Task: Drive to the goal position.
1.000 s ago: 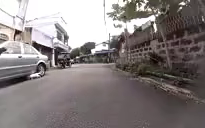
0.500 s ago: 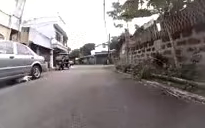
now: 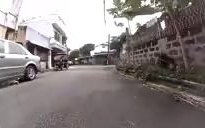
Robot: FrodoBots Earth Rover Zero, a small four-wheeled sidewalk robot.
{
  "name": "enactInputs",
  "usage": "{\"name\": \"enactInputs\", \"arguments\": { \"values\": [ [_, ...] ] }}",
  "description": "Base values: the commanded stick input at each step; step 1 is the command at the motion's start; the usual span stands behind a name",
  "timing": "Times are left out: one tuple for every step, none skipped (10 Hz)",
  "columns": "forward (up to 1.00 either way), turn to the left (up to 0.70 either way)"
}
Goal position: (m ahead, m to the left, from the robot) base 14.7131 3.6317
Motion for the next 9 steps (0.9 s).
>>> {"name": "enactInputs", "arguments": {
  "values": [
    [0.70, 0.00],
    [0.70, 0.00],
    [0.70, 0.00],
    [0.70, 0.00],
    [0.70, 0.00],
    [0.70, 0.00],
    [0.70, 0.00],
    [0.70, 0.00],
    [0.70, 0.00]
  ]
}}
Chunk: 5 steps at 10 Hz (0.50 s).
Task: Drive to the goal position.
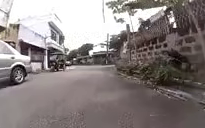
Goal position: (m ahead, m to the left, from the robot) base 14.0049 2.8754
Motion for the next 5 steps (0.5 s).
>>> {"name": "enactInputs", "arguments": {
  "values": [
    [0.70, 0.00],
    [0.70, 0.00],
    [0.70, 0.00],
    [0.70, 0.00],
    [0.70, 0.00]
  ]
}}
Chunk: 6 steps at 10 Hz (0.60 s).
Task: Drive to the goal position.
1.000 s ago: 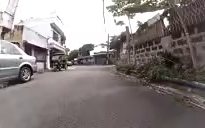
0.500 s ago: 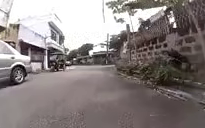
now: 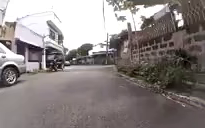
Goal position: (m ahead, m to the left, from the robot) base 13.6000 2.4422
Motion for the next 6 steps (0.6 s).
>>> {"name": "enactInputs", "arguments": {
  "values": [
    [0.70, 0.00],
    [0.70, 0.00],
    [0.70, 0.00],
    [0.70, 0.00],
    [0.70, 0.00],
    [0.70, 0.00]
  ]
}}
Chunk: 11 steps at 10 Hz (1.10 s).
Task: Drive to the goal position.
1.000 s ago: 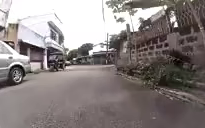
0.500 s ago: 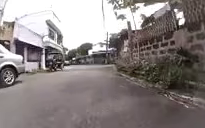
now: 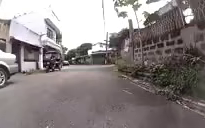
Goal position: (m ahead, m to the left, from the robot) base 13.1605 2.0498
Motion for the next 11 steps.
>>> {"name": "enactInputs", "arguments": {
  "values": [
    [0.70, 0.00],
    [0.70, 0.00],
    [0.70, 0.00],
    [0.70, 0.00],
    [0.70, 0.00],
    [0.70, 0.00],
    [0.70, 0.00],
    [0.70, 0.00],
    [0.70, 0.00],
    [0.70, 0.00],
    [0.70, 0.00]
  ]
}}
